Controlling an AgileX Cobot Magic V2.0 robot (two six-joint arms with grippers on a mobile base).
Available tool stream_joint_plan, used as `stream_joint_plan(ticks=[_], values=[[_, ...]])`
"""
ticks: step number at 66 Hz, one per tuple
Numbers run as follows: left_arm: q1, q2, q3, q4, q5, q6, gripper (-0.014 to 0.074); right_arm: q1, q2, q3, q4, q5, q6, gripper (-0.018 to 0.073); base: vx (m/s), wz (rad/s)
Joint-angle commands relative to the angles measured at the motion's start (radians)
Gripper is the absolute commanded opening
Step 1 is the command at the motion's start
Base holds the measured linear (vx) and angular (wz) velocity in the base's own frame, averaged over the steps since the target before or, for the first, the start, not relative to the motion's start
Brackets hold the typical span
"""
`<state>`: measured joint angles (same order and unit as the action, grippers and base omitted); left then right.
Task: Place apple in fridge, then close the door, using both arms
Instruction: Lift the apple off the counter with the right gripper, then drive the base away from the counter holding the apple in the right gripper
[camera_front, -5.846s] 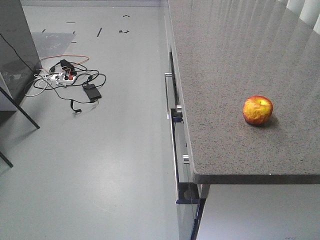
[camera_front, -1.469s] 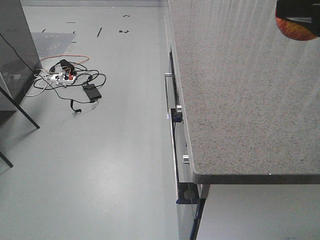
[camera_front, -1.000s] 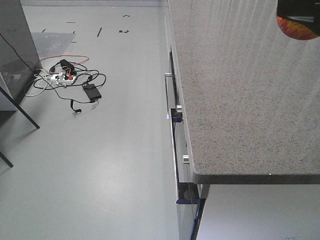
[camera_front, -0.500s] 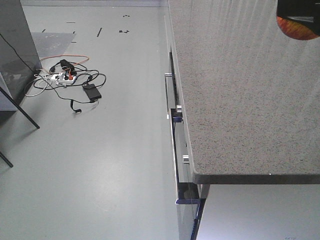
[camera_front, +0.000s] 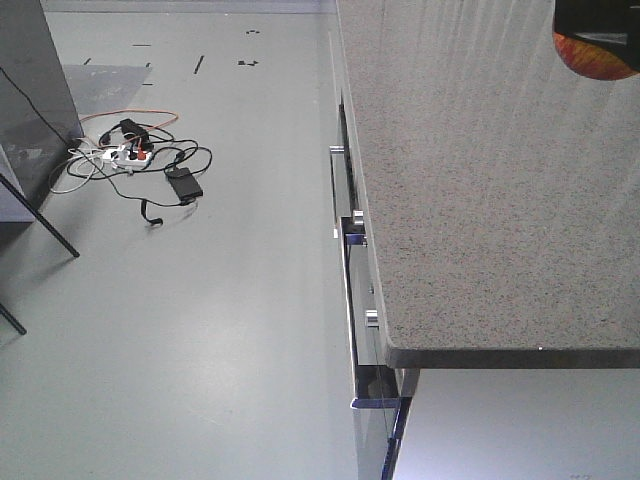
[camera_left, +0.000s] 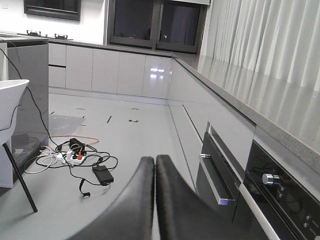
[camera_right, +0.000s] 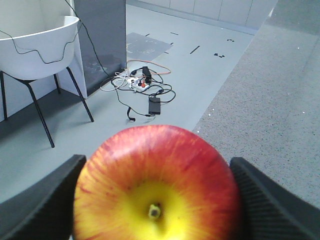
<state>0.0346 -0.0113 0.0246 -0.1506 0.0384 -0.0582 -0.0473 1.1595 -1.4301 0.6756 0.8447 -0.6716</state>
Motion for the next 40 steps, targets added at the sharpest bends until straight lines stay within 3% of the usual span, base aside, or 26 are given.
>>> stream_joint_plan(ticks=[1, 40], values=[[-0.002, -0.015, -0.019, -0.007, -0.073, -0.009, -0.0007, -0.002, -0.020, -0.030, 0.036, -0.062, -0.007, 0.0108, 0.00, 0.00], [-0.002, -0.015, -0.019, -0.007, -0.073, -0.009, -0.0007, -0.002, -0.020, -0.030, 0.036, -0.062, -0.007, 0.0108, 0.00, 0.01]])
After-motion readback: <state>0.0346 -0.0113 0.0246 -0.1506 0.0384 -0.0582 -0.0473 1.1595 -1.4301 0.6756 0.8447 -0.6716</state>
